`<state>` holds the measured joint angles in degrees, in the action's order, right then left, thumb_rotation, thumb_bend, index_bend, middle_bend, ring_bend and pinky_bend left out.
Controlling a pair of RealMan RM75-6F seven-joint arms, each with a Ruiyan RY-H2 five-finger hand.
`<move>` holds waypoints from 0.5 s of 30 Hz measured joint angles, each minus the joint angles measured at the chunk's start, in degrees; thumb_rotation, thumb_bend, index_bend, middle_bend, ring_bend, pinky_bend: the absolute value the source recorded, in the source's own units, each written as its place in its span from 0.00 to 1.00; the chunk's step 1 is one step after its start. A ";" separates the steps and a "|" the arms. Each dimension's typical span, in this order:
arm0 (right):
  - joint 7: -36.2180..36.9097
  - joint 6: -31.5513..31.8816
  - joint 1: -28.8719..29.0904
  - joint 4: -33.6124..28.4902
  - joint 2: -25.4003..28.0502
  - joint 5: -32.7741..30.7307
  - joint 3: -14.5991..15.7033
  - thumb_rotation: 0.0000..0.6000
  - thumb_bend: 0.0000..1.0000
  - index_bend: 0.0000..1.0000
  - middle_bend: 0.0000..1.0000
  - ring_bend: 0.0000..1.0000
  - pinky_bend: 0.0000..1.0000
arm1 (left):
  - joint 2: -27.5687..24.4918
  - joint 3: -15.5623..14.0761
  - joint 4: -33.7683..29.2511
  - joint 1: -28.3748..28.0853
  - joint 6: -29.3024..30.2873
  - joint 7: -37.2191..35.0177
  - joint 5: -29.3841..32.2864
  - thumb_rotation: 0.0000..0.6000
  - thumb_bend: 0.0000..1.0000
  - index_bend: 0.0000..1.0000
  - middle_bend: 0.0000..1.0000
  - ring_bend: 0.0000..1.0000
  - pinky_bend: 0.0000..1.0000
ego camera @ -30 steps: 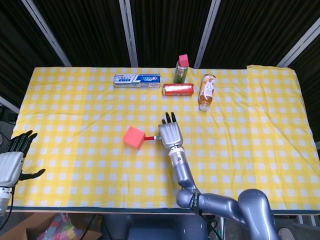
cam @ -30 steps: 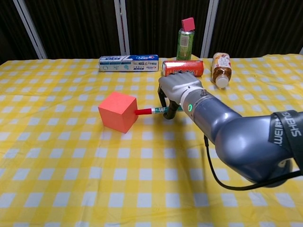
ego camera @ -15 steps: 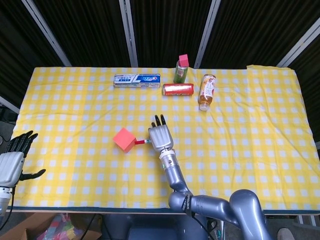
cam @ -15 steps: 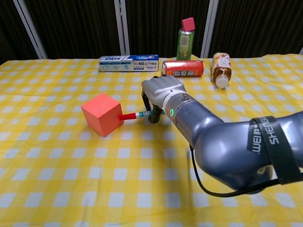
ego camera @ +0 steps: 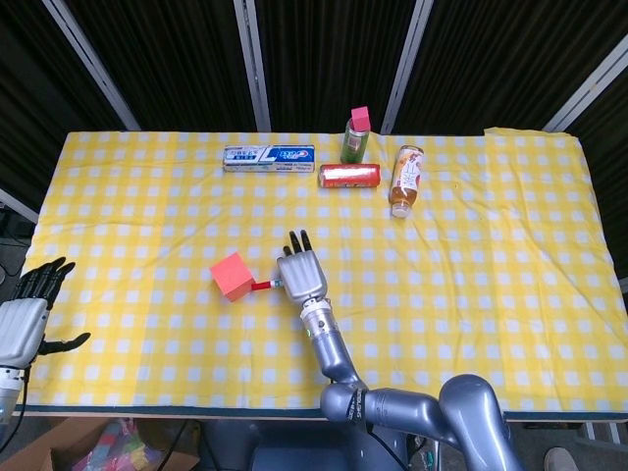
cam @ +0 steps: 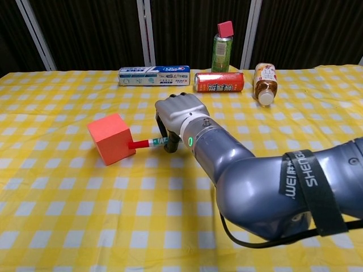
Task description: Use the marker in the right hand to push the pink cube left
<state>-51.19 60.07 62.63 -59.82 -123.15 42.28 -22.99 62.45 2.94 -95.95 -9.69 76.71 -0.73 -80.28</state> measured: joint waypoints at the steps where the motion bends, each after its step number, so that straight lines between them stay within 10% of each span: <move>1: -0.02 0.01 0.10 0.08 -0.19 0.13 0.01 1.00 0.45 0.74 0.31 0.02 0.06 | 0.02 -0.02 0.00 -0.02 -0.04 0.04 0.00 1.00 0.00 0.06 0.00 0.00 0.03; 15: -1.01 1.89 -1.19 -1.25 1.64 1.10 0.32 1.00 0.45 0.74 0.31 0.02 0.06 | -0.23 0.00 0.08 0.26 0.24 -0.39 0.26 1.00 0.00 0.06 0.00 0.00 0.03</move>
<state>-52.20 61.95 61.43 -61.07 -121.50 43.38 -22.67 62.23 2.93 -95.87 -9.43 76.95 -1.12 -80.02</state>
